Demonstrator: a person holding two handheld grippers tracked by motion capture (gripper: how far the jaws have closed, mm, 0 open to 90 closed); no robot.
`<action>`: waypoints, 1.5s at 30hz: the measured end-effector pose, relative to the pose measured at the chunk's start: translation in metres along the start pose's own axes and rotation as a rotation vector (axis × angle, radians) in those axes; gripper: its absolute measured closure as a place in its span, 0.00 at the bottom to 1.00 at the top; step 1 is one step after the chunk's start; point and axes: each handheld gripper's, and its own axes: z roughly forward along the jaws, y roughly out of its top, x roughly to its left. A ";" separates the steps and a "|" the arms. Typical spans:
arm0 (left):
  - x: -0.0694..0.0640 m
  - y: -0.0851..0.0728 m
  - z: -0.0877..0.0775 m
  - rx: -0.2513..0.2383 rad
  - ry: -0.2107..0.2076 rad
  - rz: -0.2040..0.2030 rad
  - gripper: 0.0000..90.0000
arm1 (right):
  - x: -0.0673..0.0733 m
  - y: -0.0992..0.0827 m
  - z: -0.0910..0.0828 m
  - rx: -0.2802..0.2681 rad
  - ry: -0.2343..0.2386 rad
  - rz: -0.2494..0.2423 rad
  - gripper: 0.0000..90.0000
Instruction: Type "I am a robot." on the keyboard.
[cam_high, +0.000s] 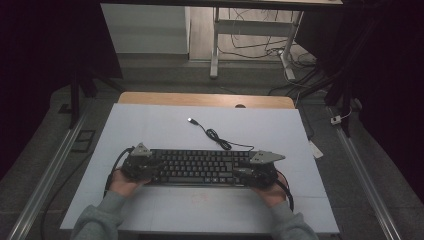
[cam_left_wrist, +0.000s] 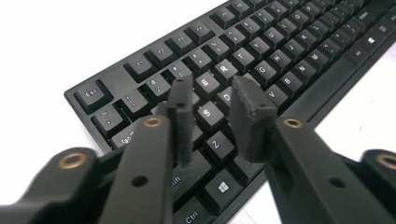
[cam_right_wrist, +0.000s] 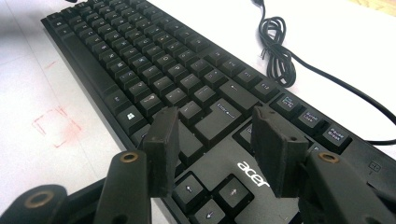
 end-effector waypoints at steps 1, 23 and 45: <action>0.000 0.000 0.001 0.001 0.002 0.002 0.82 | 0.000 0.000 0.000 0.000 0.000 0.000 0.58; 0.003 -0.002 0.013 0.061 0.045 0.016 0.99 | 0.000 0.000 0.000 0.005 -0.003 -0.001 0.58; 0.003 -0.004 0.019 0.078 0.066 0.022 0.99 | 0.000 0.000 0.001 0.005 -0.002 -0.003 0.58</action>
